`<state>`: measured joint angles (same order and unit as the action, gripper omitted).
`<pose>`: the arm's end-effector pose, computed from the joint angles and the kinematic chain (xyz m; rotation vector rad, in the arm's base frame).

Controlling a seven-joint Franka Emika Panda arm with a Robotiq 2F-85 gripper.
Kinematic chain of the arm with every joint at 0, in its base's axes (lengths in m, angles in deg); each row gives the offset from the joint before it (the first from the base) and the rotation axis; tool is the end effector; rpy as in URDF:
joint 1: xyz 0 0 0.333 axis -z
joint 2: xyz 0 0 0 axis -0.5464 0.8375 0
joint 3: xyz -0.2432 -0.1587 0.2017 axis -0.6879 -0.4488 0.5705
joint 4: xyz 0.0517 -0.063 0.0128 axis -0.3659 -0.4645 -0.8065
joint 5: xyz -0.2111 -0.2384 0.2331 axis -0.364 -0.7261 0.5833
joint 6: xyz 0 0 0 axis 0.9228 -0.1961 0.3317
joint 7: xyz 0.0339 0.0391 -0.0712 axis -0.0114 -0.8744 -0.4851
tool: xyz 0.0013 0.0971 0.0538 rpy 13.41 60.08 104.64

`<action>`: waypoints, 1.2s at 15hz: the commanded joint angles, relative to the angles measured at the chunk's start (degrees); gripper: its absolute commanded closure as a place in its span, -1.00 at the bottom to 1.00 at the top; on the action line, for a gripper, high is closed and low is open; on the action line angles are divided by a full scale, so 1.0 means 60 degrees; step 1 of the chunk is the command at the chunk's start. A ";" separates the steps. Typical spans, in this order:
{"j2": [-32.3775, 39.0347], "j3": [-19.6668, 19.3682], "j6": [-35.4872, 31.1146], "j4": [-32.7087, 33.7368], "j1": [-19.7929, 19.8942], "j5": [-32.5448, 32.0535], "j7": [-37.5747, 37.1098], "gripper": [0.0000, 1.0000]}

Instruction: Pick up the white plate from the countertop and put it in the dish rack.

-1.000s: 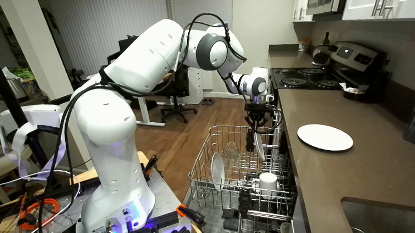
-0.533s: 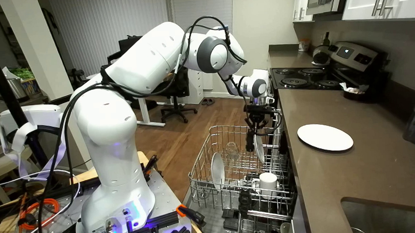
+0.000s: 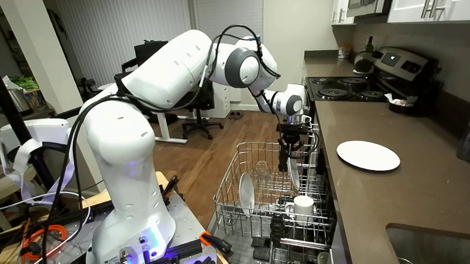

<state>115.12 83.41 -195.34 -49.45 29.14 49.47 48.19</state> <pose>0.7499 0.0891 0.1097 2.9737 0.8212 -0.2111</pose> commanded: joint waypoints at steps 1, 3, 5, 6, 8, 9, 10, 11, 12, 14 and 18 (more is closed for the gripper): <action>0.0378 -0.0080 0.0197 0.0662 -0.0082 0.0001 -0.0147 0.89; 0.0525 -0.0074 0.0220 0.0842 -0.0078 0.0012 -0.0130 0.89; 0.0611 -0.0064 0.0270 0.0954 -0.0072 0.0022 -0.0110 0.89; 0.0634 -0.0069 0.0344 0.1010 -0.0081 0.0016 -0.0106 0.89; 0.0671 -0.0088 0.0491 0.1114 -0.0104 0.0003 -0.0127 0.88; 0.0691 -0.0108 0.0607 0.1171 -0.0128 -0.0015 -0.0140 0.71; 0.0714 -0.0120 0.0714 0.1232 -0.0140 -0.0014 -0.0161 0.59; 0.0731 -0.0137 0.0778 0.1290 -0.0151 -0.0023 -0.0171 0.23; 0.0723 -0.0143 0.0860 0.1324 -0.0154 -0.0016 -0.0189 0.19; 0.0667 -0.0187 0.1079 0.1362 -0.0199 -0.0049 -0.0248 -0.14; 0.0421 -0.0280 0.1545 0.1284 -0.0352 -0.0113 -0.0484 -0.66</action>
<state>118.36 82.91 -189.29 -42.67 28.62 49.46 47.64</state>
